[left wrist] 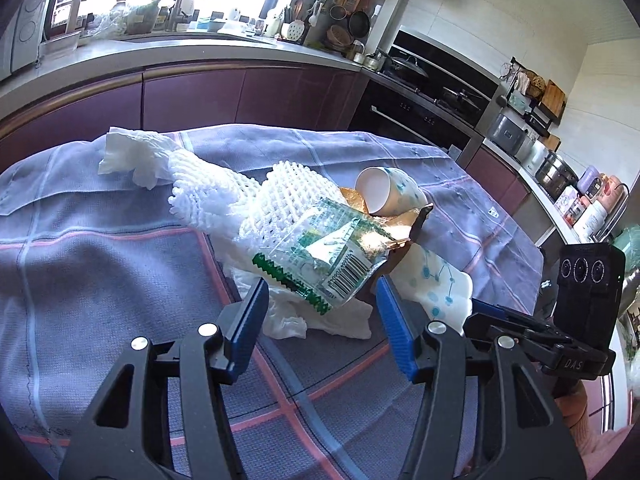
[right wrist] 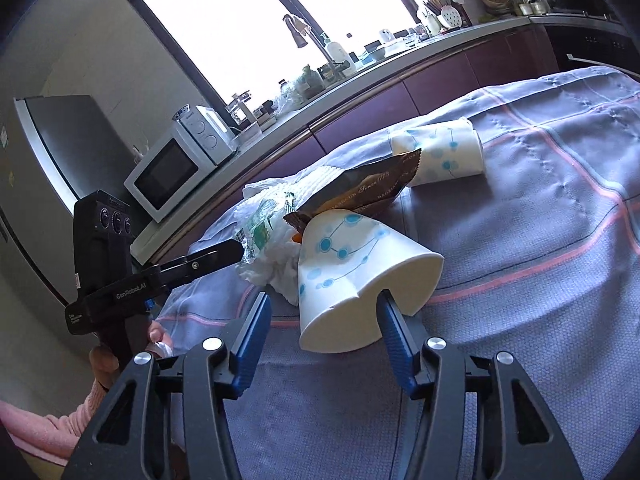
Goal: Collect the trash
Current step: 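Grasp the white paper cup rim with the right gripper while the left grasps the plastic bag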
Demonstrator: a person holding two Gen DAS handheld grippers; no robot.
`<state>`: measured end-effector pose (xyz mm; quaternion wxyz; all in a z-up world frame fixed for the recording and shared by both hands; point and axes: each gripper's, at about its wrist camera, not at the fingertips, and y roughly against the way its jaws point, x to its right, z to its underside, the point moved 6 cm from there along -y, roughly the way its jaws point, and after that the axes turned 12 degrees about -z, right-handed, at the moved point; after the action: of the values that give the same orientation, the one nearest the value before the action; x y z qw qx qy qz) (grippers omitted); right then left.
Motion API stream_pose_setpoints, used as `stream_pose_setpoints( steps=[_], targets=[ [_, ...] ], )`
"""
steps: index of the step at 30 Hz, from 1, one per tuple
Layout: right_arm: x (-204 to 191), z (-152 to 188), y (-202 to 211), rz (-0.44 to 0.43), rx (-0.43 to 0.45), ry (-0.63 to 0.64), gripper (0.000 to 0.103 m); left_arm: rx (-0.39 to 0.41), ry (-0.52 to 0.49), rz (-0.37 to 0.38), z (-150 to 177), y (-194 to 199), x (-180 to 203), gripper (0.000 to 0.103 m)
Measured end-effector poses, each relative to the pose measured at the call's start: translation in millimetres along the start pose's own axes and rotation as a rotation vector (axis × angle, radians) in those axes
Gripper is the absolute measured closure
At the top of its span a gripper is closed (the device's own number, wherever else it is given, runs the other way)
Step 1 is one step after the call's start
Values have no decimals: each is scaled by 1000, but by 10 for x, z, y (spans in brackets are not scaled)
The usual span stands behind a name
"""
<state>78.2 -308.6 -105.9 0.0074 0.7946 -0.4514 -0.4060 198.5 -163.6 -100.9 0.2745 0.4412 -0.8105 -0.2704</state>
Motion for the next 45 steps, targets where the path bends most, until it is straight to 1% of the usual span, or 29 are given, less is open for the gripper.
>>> stream_pose_setpoints(
  steps=[1, 3, 4, 5, 6, 7, 8, 9, 10, 12, 16, 17, 18, 19, 20, 21, 24, 25, 29, 30, 34, 35, 36, 38, 42, 45],
  targets=[
    [8, 0, -6, -6, 0, -4, 56, -1, 5, 7, -5, -6, 2, 56],
    [19, 7, -11, -13, 0, -15, 60, -1, 8, 15, -8, -9, 14, 69],
    [23, 10, -11, -17, 1, -19, 61, -1, 8, 17, -5, -7, 28, 69],
    [19, 12, -10, -22, 1, -21, 66, 4, 9, 25, -6, -2, 39, 70],
    [14, 17, -6, -24, 0, -20, 71, 9, 9, 24, -1, 26, 44, 75],
    [11, 15, 0, -22, 1, -17, 73, 14, 6, 26, -1, 36, 57, 85],
    [7, 15, 8, -25, 2, -16, 77, 10, 0, 34, 4, 44, 77, 101],
    [2, 18, 15, -31, 1, -18, 81, 10, -1, 39, 9, 53, 88, 102],
    [-4, 22, 26, -33, 2, -17, 83, 12, -4, 44, 18, 70, 97, 102],
    [-23, 18, 46, -35, 3, -7, 89, 23, -13, 41, 30, 99, 124, 102],
    [-68, 6, 99, -40, 18, 11, 97, 51, -36, 24, 25, 188, 163, 101],
    [-67, 2, 108, -37, 20, 14, 99, 65, -47, 2, 22, 218, 164, 95],
    [-68, -3, 121, -32, 23, 16, 99, 77, -60, -23, 16, 243, 168, 81],
    [-68, -5, 133, -33, 26, 16, 99, 90, -68, -43, 4, 270, 160, 74],
    [-61, -9, 142, -32, 28, 16, 100, 106, -77, -65, -14, 297, 150, 65],
    [-49, -12, 154, -28, 31, 13, 100, 121, -88, -84, -36, 316, 151, 59],
    [-20, -14, 159, -29, 30, 5, 100, 152, -119, -112, -115, 352, 169, 52],
    [-15, -13, 156, -29, 28, 4, 100, 156, -133, -120, -142, 340, 184, 52],
    [-7, -3, 136, -34, 20, 3, 100, 142, -203, -160, -239, 187, 246, 49],
    [-1, 3, 133, -36, 16, 3, 100, 136, -227, -164, -252, 143, 279, 47],
    [10, 25, 115, -40, 7, -2, 100, 120, -317, -181, -236, 23, 389, 47],
    [18, 28, 116, -42, 6, -4, 100, 113, -330, -184, -219, 0, 403, 51],
    [22, 25, 112, -41, 6, -5, 100, 102, -338, -178, -205, -21, 421, 60],
    [31, 20, 120, -43, 6, -6, 100, 90, -342, -177, -166, -58, 442, 68],
    [-3, 6, 142, -50, 16, 5, 100, 94, -327, -169, -117, -42, 450, 75],
    [-56, -16, 186, -56, 29, 25, 101, 109, -312, -152, -92, 47, 447, 77]
  ],
)
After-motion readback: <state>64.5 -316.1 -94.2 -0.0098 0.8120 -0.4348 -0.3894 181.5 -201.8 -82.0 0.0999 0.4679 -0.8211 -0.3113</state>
